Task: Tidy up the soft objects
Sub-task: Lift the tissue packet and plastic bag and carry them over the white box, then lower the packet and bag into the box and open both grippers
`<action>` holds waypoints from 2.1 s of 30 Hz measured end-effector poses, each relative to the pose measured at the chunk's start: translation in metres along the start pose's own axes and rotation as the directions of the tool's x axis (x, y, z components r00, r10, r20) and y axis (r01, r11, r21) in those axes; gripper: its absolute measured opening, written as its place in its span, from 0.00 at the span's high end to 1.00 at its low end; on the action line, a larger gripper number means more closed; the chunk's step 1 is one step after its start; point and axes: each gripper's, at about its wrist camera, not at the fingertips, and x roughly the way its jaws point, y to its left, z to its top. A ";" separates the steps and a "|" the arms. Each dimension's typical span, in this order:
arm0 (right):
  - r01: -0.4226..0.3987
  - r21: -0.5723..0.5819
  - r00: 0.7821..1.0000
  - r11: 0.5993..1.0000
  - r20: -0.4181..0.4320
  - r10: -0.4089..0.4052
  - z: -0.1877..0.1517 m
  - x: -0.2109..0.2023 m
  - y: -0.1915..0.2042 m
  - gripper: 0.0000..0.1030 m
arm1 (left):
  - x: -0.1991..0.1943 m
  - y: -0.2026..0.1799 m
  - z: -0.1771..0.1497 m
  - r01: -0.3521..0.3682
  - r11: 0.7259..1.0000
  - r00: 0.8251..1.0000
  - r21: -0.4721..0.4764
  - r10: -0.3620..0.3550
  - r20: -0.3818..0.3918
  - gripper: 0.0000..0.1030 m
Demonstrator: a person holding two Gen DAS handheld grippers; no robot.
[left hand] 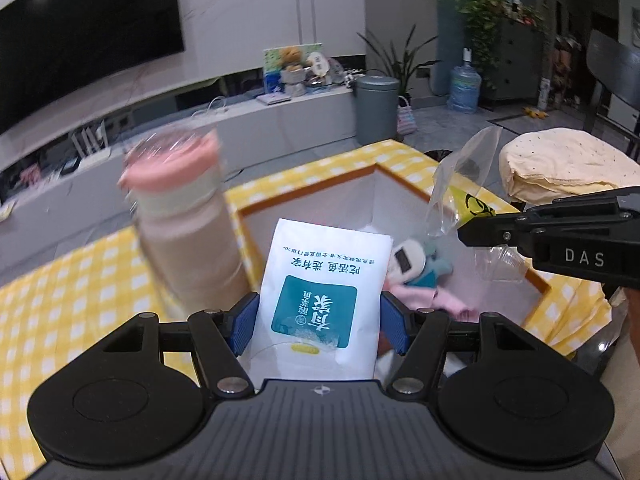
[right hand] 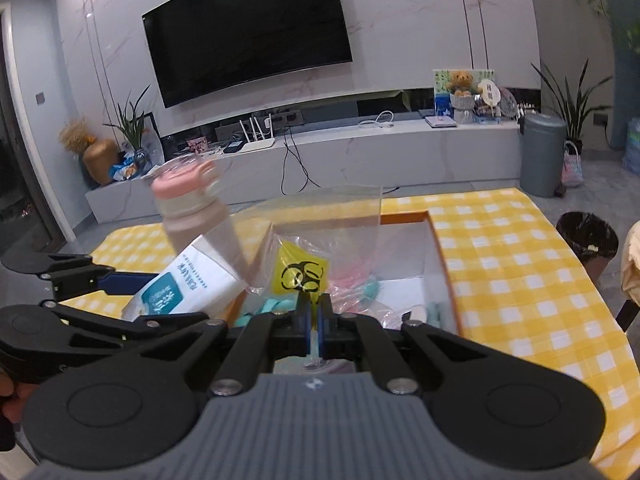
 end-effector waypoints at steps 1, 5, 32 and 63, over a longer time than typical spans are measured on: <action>0.002 -0.003 1.000 1.000 -0.001 -0.002 0.002 0.004 -0.006 1.00 | 0.007 -0.002 0.006 -0.002 1.000 1.000 0.013 0.002 0.001 0.29; 0.015 -0.026 1.000 1.000 -0.015 -0.015 0.016 0.028 -0.021 1.00 | 0.035 -0.009 0.024 -0.039 0.997 0.999 0.061 0.039 0.002 0.29; 0.044 -0.177 0.963 0.983 -0.253 -0.089 0.026 0.171 -0.054 0.96 | 0.163 -0.010 0.044 -0.139 0.981 0.965 0.138 0.165 -0.206 0.25; 0.002 -0.159 0.964 0.987 -0.261 -0.044 0.036 0.146 -0.057 0.64 | 0.114 -0.023 0.039 -0.069 0.988 0.990 0.140 0.085 -0.110 0.09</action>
